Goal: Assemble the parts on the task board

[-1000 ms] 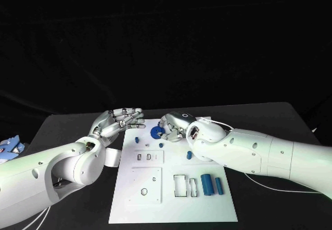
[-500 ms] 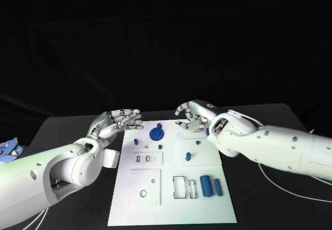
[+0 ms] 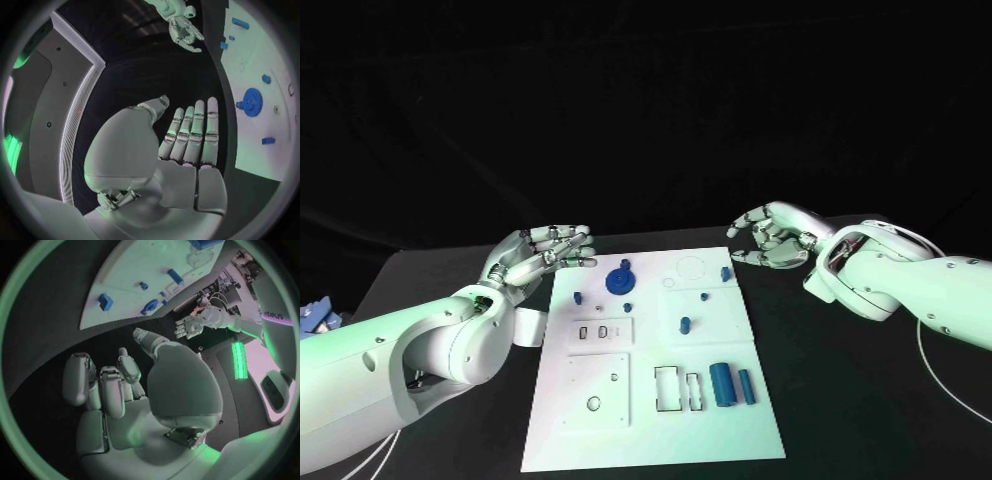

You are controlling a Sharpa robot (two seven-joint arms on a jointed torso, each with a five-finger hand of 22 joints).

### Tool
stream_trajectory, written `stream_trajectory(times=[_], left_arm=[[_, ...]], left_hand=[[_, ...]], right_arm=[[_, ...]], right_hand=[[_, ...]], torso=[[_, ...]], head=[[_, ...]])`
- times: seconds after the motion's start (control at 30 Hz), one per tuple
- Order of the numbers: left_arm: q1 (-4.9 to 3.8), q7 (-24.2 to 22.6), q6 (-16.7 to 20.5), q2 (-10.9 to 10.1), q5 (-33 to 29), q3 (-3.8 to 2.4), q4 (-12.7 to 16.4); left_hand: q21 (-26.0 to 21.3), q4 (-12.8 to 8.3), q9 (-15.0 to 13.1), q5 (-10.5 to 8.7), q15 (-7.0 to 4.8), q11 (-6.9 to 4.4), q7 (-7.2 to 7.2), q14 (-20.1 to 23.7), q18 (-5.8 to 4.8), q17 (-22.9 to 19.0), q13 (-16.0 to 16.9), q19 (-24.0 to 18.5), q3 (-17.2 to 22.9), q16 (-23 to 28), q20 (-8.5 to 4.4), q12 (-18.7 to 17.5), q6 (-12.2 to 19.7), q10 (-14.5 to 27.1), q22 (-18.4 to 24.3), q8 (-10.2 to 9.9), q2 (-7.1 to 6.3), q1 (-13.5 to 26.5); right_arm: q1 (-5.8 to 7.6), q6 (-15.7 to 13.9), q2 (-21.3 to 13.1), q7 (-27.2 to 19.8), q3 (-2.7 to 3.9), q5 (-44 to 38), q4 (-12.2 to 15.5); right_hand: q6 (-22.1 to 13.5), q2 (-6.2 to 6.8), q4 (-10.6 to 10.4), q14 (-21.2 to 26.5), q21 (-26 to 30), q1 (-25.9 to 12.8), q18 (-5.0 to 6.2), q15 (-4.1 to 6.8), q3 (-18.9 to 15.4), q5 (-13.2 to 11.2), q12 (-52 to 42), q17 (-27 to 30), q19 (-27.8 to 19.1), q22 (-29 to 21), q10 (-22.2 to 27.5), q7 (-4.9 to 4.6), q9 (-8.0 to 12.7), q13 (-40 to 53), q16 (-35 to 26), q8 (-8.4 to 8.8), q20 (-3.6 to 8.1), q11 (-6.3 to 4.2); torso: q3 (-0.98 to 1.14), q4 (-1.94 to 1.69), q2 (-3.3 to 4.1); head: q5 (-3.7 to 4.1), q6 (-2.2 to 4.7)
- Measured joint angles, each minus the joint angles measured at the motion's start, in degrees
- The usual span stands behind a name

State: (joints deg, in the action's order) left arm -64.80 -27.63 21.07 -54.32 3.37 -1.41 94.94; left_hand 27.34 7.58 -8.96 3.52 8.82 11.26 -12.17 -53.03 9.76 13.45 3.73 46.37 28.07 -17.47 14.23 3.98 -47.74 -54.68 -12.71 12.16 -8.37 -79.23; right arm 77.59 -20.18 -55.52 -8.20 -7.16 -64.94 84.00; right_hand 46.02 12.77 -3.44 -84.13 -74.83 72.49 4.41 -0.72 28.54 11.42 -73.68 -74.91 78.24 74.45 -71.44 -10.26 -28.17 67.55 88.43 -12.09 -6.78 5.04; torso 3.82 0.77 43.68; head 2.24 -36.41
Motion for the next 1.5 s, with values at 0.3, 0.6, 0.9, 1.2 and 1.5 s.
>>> stream_trajectory(times=[0.3,0.6,0.9,1.2,1.5], left_arm=[[0.00,-0.1,0.0,0.0,0.0,0.00,0.0],[0.02,-0.2,0.0,0.0,-0.1,0.00,0.0],[0.02,-0.2,0.0,0.0,-0.1,0.01,0.1],[0.01,-0.2,0.0,0.0,-0.1,0.01,0.1],[0.02,-0.2,0.0,0.0,-0.1,0.00,0.0]], left_hand=[[0.0,0.0,0.0,0.00,0.00,0.00,0.00,0.0,0.00,0.0,0.0,0.0,0.0,0.0,0.00,0.0,0.0,0.0,0.0,0.0,0.00,0.0],[0.0,-0.2,0.0,0.00,0.00,0.00,0.00,0.0,0.00,0.0,0.0,0.0,-0.2,0.0,0.00,0.0,0.0,0.0,0.0,0.0,-0.23,0.2],[0.0,-0.2,0.0,0.00,-0.21,0.00,0.00,0.2,0.00,0.0,0.0,0.0,-0.2,0.0,0.01,0.0,0.0,0.0,0.0,0.0,-0.23,0.2],[0.1,-0.2,0.0,0.00,-0.18,0.00,0.00,0.2,0.00,0.0,0.0,0.0,-0.2,0.0,0.04,0.0,0.0,0.0,0.0,0.0,-0.23,0.2],[0.2,-0.3,0.0,0.00,0.01,0.00,0.00,0.4,0.00,0.1,0.0,-0.2,0.0,0.0,0.22,0.0,0.0,0.0,0.0,0.0,-0.23,0.2]], right_arm=[[-1.44,0.9,-0.3,-1.6,-0.01,0.9,-1.7],[-2.90,0.8,1.3,-1.8,-0.06,0.6,-3.7],[-3.93,0.8,3.2,-1.5,-0.12,-0.6,-5.5],[-4.88,0.8,4.8,-0.7,-0.15,-2.0,-7.4],[-5.61,0.8,5.9,-0.1,-0.17,-2.9,-8.5]], right_hand=[[-0.3,-0.07,0.3,0.2,0.0,0.5,0.00,-0.21,0.0,0.0,0.0,0.0,-0.2,-0.1,0.3,-0.28,0.1,-0.2,0.0,0.37,-0.15,0.30],[-1.1,-0.31,0.3,0.0,0.2,0.8,0.00,-0.41,0.0,0.0,0.2,0.0,-0.4,-0.4,0.5,-0.45,0.3,-0.4,0.0,1.14,-0.41,0.50],[-1.2,-0.63,0.5,0.0,0.5,1.1,0.00,-0.41,-0.2,0.0,0.2,0.0,-0.4,-0.5,0.5,-0.62,0.3,-0.6,0.0,1.15,-0.41,0.50],[-1.2,-0.91,0.9,0.2,0.5,1.4,0.00,-0.62,0.2,0.0,0.2,0.0,-0.4,-0.5,0.5,-0.62,0.3,-0.6,0.0,1.37,-0.40,0.50],[-1.2,-1.44,1.1,0.2,0.5,1.9,0.00,-0.62,0.5,-0.2,0.2,0.0,-0.4,-0.4,0.5,-0.62,0.3,-0.3,0.0,1.37,-0.41,0.50]], torso=[[0.18,0.10,-0.12],[0.11,0.04,-0.12],[0.05,0.03,-0.10],[0.08,-0.06,-0.09],[0.13,-0.03,-0.10]], head=[[0.03,-0.44],[0.01,-0.79],[0.03,-0.76],[-0.03,-0.81],[-0.30,-1.20]])
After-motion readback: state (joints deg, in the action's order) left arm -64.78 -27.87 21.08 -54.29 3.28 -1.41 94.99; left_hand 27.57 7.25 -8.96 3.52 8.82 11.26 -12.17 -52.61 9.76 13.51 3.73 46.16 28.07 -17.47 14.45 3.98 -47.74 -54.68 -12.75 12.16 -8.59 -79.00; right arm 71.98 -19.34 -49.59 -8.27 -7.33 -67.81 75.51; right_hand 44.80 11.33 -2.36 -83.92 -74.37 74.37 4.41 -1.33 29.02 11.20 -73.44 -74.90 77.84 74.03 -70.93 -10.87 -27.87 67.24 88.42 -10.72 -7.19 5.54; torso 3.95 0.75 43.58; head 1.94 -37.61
